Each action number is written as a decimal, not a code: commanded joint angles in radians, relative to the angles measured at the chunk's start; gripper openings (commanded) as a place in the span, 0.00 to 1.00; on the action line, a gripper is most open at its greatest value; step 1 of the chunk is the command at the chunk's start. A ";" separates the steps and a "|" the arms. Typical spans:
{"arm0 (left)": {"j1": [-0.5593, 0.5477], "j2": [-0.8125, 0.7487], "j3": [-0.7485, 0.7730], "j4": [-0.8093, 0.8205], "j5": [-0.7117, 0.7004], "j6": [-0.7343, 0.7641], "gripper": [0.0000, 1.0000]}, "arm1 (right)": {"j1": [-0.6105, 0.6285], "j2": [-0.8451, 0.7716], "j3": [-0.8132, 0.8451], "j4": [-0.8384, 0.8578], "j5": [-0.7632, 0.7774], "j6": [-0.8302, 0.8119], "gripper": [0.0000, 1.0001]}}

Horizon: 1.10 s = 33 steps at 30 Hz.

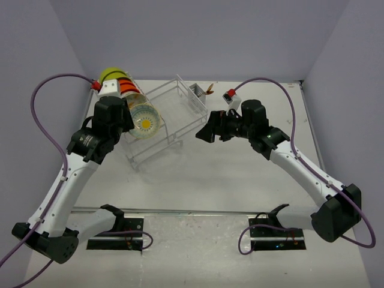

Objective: Unload the bowls from the dish rack

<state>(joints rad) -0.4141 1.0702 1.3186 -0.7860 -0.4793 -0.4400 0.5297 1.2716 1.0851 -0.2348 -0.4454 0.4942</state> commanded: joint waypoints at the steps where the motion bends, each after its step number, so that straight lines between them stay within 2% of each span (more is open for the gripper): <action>1: 0.040 -0.018 -0.035 0.099 0.139 0.047 0.39 | 0.004 -0.021 0.013 -0.014 -0.007 -0.017 0.99; 4: 0.063 -0.010 -0.062 0.117 0.154 0.047 0.37 | 0.004 -0.026 0.010 -0.012 -0.009 -0.017 0.99; 6: 0.080 -0.012 -0.084 0.134 0.169 0.049 0.32 | 0.004 -0.028 0.007 -0.012 -0.009 -0.020 0.99; 12: 0.098 -0.013 -0.101 0.171 0.223 0.053 0.05 | 0.004 -0.028 0.003 -0.005 -0.026 -0.019 0.99; 14: 0.098 -0.021 -0.101 0.183 0.240 0.055 0.00 | 0.004 -0.031 0.001 0.005 -0.045 -0.013 0.99; 25: 0.098 -0.055 -0.105 0.214 0.304 0.064 0.00 | 0.007 -0.060 0.025 0.023 -0.095 0.024 0.99; 33: 0.098 -0.180 -0.076 0.225 0.401 0.069 0.00 | 0.070 -0.075 0.097 0.020 -0.078 0.072 0.94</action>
<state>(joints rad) -0.3130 0.9504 1.2209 -0.6239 -0.1646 -0.3878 0.5659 1.2232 1.1034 -0.2485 -0.5179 0.5365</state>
